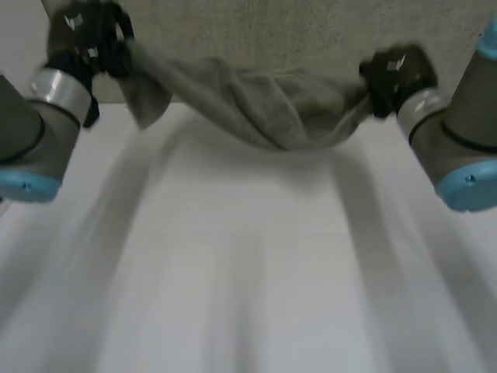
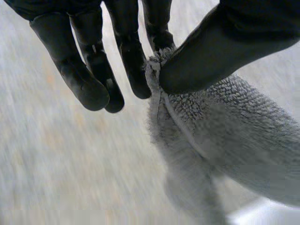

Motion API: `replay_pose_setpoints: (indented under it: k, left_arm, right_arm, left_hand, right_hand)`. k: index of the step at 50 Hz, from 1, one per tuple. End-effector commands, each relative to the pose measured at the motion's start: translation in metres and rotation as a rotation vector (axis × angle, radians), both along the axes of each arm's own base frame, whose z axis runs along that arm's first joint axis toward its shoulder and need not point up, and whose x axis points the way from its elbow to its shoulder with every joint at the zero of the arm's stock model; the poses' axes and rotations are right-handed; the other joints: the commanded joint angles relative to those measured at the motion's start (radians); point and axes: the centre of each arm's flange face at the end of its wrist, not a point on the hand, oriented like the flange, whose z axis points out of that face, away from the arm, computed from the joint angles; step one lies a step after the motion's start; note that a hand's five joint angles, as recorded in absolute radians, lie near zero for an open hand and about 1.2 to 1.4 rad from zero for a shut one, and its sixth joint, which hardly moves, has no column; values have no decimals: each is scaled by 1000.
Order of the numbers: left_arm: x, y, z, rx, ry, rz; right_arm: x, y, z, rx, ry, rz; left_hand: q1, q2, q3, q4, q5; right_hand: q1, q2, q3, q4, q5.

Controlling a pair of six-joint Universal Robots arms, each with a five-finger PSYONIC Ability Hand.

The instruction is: Fold the towel.

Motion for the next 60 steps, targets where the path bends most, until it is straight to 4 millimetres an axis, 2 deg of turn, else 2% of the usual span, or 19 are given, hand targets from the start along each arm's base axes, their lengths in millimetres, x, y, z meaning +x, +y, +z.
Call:
replay_pose_setpoints:
  k: [1,2,5,9,13,14,16,22,27,38,39,40,41,42,43,50,55,59,60]
  left_arm:
    - [5,34,-85,290,-144,-34]
    - [5,34,-85,290,-145,-34]
    - [8,56,-115,380,-273,-61]
    - [14,69,-114,389,-335,-60]
    - [19,88,-90,351,-341,-65]
    - [19,88,-90,351,-341,-65]
    - [22,101,-65,282,-322,-72]
    - [29,127,-25,152,-296,-77]
    - [31,141,-16,122,-293,-83]
    - [28,152,-42,234,-324,-130]
    - [24,155,-46,253,-331,-161]
    - [24,155,-46,253,-331,-161]
    - [20,159,-48,265,-337,-201]
    - [20,159,-48,265,-337,-202]
    - [17,160,-46,264,-338,-231]
    - [13,158,-27,212,-324,-284]
    - [11,148,0,116,-310,-269]
    - [8,139,0,117,-310,-271]
    - [5,130,-10,149,-316,-278]
  right_arm:
    - [-9,32,-74,336,183,28]
    - [-9,32,-74,337,183,28]
    - [-14,41,-90,405,206,34]
    - [-17,43,-89,415,199,34]
    - [-20,49,-71,391,176,38]
    - [-22,55,-56,367,165,41]
    - [-24,59,-48,357,161,42]
    - [-35,72,-14,309,129,48]
    - [-47,79,9,293,103,70]
    - [-56,72,4,319,93,82]
    - [-57,69,1,327,97,76]
    - [-57,67,-4,342,100,78]
    - [-57,67,-4,342,100,78]
    - [-57,64,-11,360,107,75]
    - [-56,60,-17,377,110,73]
    - [-55,54,-33,415,121,68]
    - [-54,53,-39,433,125,71]
    - [-51,54,-43,442,128,82]
    - [-51,54,-43,442,128,82]
  left_hand:
    - [-82,-185,-195,-183,-353]
    - [-82,-185,-195,-183,-353]
    - [-82,-185,-195,-183,-353]
    - [-82,-185,-195,-183,-353]
    - [-82,-185,-195,-183,-353]
    - [-82,-185,-195,-183,-353]
    - [-82,-185,-195,-183,-353]
    - [-82,-185,-195,-183,-353]
    - [-82,-185,-195,-183,-353]
    - [-143,-245,-256,-244,-414]
    - [-542,-644,-654,-643,-813]
    - [-546,-648,-658,-647,-817]
    - [-993,-1096,-1106,-1094,-1264]
    - [-998,-1100,-1111,-1099,-1269]
    - [-1300,-1402,-1413,-1401,-1571]
    - [-1300,-1402,-1413,-1401,-1571]
    - [-1291,-1394,-1404,-1393,-1562]
    - [-1265,-1367,-1378,-1366,-1536]
    - [-1239,-1341,-1352,-1340,-1510]
  right_hand:
    - [140,147,141,138,143]
    - [140,147,141,138,143]
    - [140,147,141,138,143]
    - [140,147,141,138,143]
    - [140,147,141,138,143]
    - [140,147,141,138,143]
    - [140,147,141,138,143]
    - [140,147,141,138,143]
    - [140,147,141,138,143]
    - [140,147,141,138,143]
    - [140,147,141,138,143]
    - [140,147,141,138,143]
    - [140,147,141,138,143]
    - [140,147,141,138,143]
    - [140,147,141,138,143]
    - [140,147,141,138,143]
    - [140,147,141,138,143]
    - [140,147,141,138,143]
    - [140,147,141,138,143]
